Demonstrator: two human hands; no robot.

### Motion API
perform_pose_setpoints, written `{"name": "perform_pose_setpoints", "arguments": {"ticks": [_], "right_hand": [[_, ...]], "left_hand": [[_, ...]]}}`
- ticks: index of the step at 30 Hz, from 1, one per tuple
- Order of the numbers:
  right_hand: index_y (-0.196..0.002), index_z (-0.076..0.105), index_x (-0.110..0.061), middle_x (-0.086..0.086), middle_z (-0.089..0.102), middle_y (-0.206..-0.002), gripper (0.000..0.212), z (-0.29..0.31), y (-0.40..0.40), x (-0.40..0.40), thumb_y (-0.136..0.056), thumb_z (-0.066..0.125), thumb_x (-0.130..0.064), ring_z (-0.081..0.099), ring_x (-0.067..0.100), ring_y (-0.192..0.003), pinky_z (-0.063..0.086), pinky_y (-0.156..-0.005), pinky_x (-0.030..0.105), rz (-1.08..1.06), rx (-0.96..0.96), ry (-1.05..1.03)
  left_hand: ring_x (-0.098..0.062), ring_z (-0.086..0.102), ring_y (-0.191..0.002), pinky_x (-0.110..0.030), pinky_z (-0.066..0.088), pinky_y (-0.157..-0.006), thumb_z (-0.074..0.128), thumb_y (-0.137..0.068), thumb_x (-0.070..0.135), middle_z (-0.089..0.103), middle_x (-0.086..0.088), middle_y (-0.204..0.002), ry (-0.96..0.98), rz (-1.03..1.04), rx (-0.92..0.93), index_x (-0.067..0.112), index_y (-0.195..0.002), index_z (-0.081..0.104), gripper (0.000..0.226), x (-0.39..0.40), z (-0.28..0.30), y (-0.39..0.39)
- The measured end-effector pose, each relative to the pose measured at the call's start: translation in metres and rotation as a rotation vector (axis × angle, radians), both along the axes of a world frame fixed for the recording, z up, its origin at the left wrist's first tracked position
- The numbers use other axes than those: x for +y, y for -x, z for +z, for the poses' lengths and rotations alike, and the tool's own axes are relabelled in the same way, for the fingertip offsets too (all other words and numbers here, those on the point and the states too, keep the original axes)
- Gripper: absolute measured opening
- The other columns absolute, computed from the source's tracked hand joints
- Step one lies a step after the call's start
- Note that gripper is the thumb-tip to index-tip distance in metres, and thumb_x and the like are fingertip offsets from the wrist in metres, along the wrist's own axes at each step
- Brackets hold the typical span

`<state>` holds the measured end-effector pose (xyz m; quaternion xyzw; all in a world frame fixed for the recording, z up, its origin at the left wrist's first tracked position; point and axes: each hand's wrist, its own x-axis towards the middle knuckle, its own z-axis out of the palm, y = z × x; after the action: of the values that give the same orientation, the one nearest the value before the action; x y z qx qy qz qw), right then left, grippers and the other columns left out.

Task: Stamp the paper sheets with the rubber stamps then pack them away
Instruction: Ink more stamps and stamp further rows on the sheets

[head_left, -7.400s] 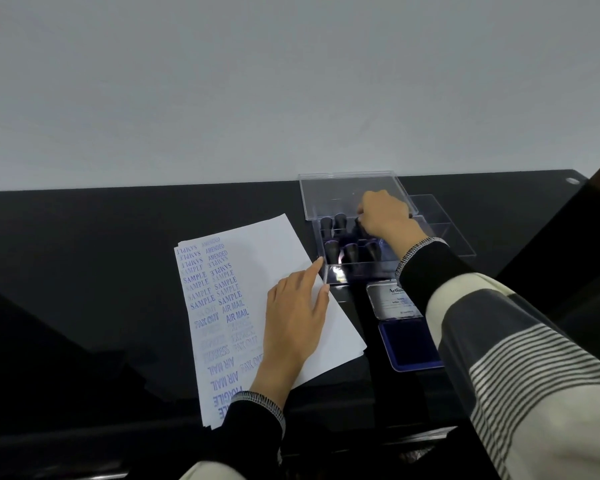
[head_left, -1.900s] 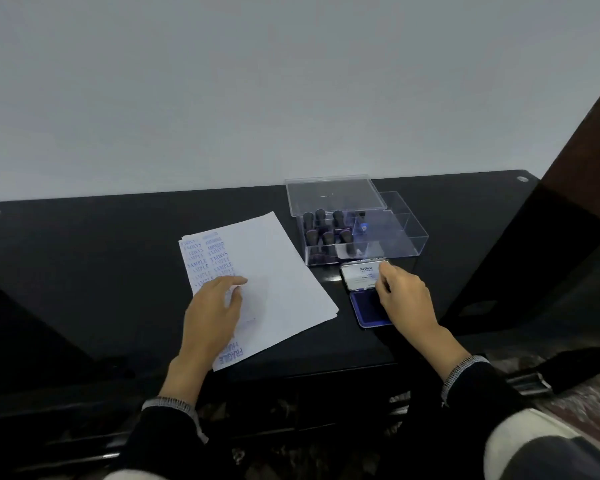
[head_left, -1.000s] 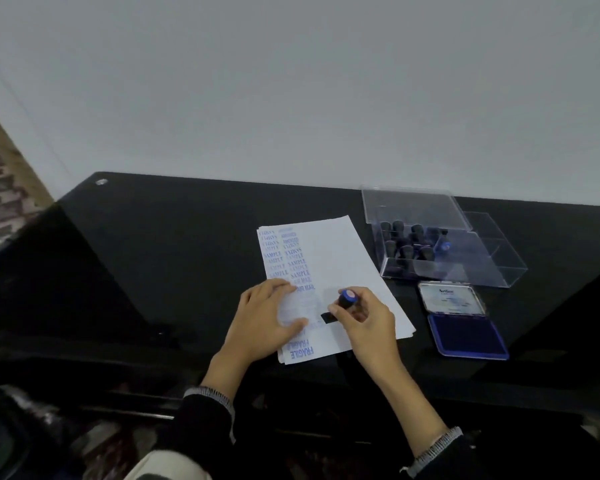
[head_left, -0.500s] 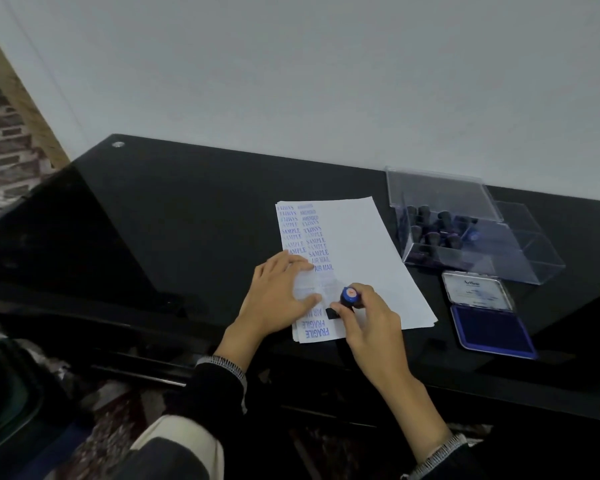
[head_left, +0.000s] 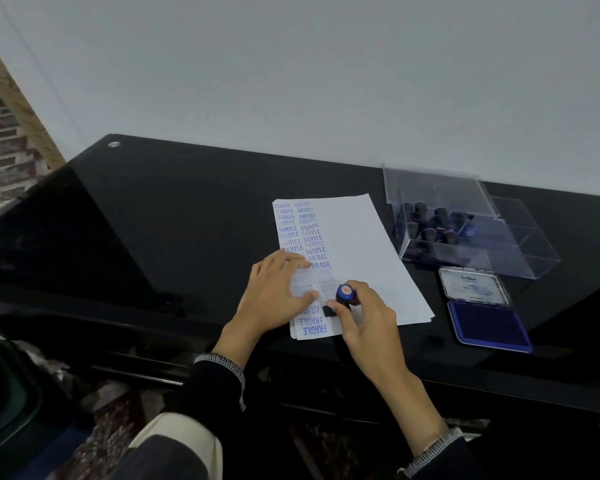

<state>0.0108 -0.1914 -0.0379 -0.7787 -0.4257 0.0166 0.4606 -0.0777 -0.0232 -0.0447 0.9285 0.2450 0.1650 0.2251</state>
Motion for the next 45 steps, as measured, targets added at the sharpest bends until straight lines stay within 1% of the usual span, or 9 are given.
{"name": "perform_pose_setpoints", "arguments": {"ticks": [2,8,15,18,23,29,35,42,45], "right_hand": [[-0.1,0.056,-0.018,-0.007,0.058,-0.09,0.018,-0.0004,-0.0002,0.0001,-0.087,0.067,-0.023,0.054,0.008,-0.081,0.045,-0.072,0.014,-0.001,-0.001,-0.003],[-0.102,0.056,-0.017,-0.006,0.058,-0.092,0.02,-0.0038,-0.0004,0.0008,-0.087,0.066,-0.026,0.055,0.009,-0.08,0.046,-0.072,0.014,0.003,-0.024,0.025],[-0.1,0.055,-0.017,-0.01,0.055,-0.088,0.019,-0.0046,-0.0013,0.0016,-0.087,0.066,-0.027,0.052,0.009,-0.075,0.046,-0.068,0.017,0.011,-0.107,0.046],[-0.099,0.055,-0.017,-0.01,0.055,-0.086,0.019,-0.0037,-0.0017,0.0024,-0.086,0.067,-0.026,0.052,0.009,-0.072,0.045,-0.066,0.015,0.01,-0.127,0.038],[-0.098,0.056,-0.016,-0.005,0.057,-0.086,0.021,-0.0057,-0.0022,0.003,-0.085,0.069,-0.026,0.053,0.011,-0.068,0.044,-0.064,0.013,-0.001,-0.131,0.053],[-0.098,0.055,-0.015,-0.003,0.057,-0.085,0.022,-0.0047,-0.004,0.0052,-0.085,0.068,-0.026,0.05,0.01,-0.067,0.036,-0.061,0.006,-0.004,-0.142,0.106],[-0.1,0.054,-0.013,-0.002,0.055,-0.084,0.022,-0.0059,-0.001,0.0055,-0.087,0.066,-0.027,0.046,0.009,-0.067,0.031,-0.057,0.006,-0.035,-0.175,0.141],[-0.101,0.054,-0.013,-0.003,0.054,-0.085,0.021,-0.0009,-0.0022,0.0075,-0.088,0.065,-0.027,0.045,0.01,-0.068,0.031,-0.058,0.007,-0.017,-0.156,0.165],[-0.101,0.055,-0.013,-0.003,0.055,-0.086,0.021,0.0,-0.0017,0.0075,-0.088,0.065,-0.027,0.046,0.011,-0.069,0.033,-0.059,0.012,-0.021,-0.148,0.162]], "left_hand": [[-0.008,0.024,-0.138,-0.034,0.016,-0.112,0.051,-0.078,0.058,0.041,0.017,-0.137,-0.001,0.0,-0.001,0.032,-0.13,0.049,0.058,-0.0002,0.0009,-0.0002],[-0.008,0.023,-0.138,-0.034,0.016,-0.112,0.06,-0.084,0.049,0.042,0.016,-0.137,-0.005,0.002,-0.014,0.031,-0.131,0.049,0.052,-0.0005,0.0008,0.0005],[-0.009,0.023,-0.139,-0.034,0.016,-0.114,0.05,-0.078,0.057,0.042,0.016,-0.137,0.001,-0.006,-0.018,0.03,-0.131,0.05,0.058,-0.0017,0.0013,0.0009],[-0.01,0.023,-0.139,-0.038,0.018,-0.117,0.056,-0.082,0.051,0.043,0.014,-0.137,0.026,-0.008,-0.045,0.027,-0.13,0.051,0.054,-0.0015,0.0013,0.001],[-0.012,0.018,-0.144,-0.032,0.002,-0.12,0.057,-0.091,0.035,0.044,0.007,-0.143,0.052,0.09,-0.122,0.02,-0.134,0.05,0.046,-0.0047,0.0021,0.0011],[-0.015,0.014,-0.146,-0.033,-0.004,-0.118,0.053,-0.094,0.034,0.041,0.004,-0.146,0.023,0.183,-0.129,0.016,-0.137,0.048,0.046,-0.0069,-0.0018,0.001],[-0.016,0.014,-0.146,-0.033,-0.003,-0.118,0.052,-0.095,0.036,0.039,0.004,-0.148,0.009,0.189,-0.109,0.016,-0.138,0.047,0.048,-0.0066,-0.0031,0.0005],[-0.016,0.015,-0.146,-0.034,-0.001,-0.119,0.051,-0.096,0.036,0.039,0.003,-0.149,0.013,0.191,-0.097,0.016,-0.139,0.046,0.048,-0.0073,-0.0028,0.0009],[-0.017,0.016,-0.146,-0.035,0.0,-0.119,0.051,-0.096,0.035,0.039,0.003,-0.149,0.019,0.187,-0.097,0.016,-0.139,0.046,0.048,-0.0075,-0.0024,0.0008]]}}
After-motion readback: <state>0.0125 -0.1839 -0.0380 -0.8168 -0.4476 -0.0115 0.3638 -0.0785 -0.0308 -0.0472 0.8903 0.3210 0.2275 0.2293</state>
